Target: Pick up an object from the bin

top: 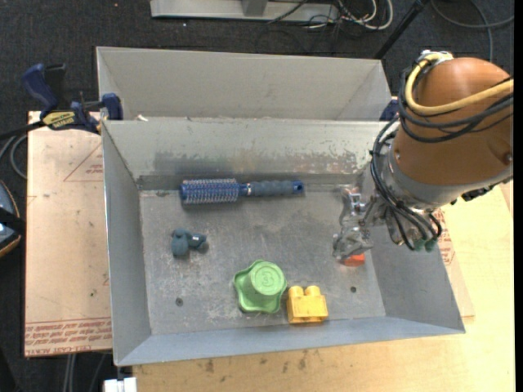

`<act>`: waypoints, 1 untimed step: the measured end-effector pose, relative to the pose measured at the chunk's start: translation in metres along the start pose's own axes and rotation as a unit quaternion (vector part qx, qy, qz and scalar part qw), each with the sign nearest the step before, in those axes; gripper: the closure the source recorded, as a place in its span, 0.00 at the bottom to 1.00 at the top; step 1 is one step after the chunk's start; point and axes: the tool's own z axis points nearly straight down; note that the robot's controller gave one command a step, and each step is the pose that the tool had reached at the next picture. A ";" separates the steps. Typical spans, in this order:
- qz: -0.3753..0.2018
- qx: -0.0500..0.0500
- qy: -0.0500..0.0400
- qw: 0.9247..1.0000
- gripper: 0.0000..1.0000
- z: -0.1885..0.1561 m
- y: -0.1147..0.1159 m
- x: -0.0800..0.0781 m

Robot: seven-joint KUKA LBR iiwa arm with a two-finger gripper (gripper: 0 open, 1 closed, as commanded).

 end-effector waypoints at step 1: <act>-0.049 -0.001 0.009 0.999 1.00 0.159 0.025 0.004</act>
Offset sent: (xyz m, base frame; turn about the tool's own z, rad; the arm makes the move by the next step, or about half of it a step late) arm -0.0014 0.0235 -0.1537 -0.0979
